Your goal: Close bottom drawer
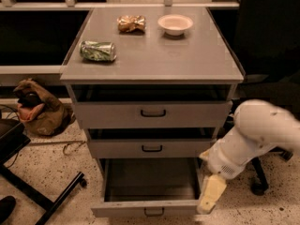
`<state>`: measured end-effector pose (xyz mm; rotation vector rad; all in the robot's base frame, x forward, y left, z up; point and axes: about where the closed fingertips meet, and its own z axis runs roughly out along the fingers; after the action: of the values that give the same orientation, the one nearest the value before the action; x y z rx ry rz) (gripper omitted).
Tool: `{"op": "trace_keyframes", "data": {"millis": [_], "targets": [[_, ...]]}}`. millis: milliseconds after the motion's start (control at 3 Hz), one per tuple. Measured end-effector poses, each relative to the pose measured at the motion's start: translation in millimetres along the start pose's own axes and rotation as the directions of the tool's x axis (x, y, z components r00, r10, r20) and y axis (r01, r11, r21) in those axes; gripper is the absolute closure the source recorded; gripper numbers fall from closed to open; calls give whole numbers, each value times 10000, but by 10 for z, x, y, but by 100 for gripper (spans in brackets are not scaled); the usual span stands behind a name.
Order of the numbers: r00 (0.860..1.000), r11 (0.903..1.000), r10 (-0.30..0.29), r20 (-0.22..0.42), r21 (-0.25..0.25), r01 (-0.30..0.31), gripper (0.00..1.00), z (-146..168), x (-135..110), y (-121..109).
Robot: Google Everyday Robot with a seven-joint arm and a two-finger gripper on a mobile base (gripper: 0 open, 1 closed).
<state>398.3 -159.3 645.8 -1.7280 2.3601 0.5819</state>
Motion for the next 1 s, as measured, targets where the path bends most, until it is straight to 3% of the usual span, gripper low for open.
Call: {"op": "trace_keyframes", "data": {"millis": [333, 667, 1000], "targets": [[9989, 9925, 378, 261, -1172, -345, 0, 784, 282, 244], [9964, 9696, 263, 804, -2448, -59, 0, 1335, 377, 434], [9964, 9695, 264, 804, -2449, -59, 0, 1335, 377, 434]]}}
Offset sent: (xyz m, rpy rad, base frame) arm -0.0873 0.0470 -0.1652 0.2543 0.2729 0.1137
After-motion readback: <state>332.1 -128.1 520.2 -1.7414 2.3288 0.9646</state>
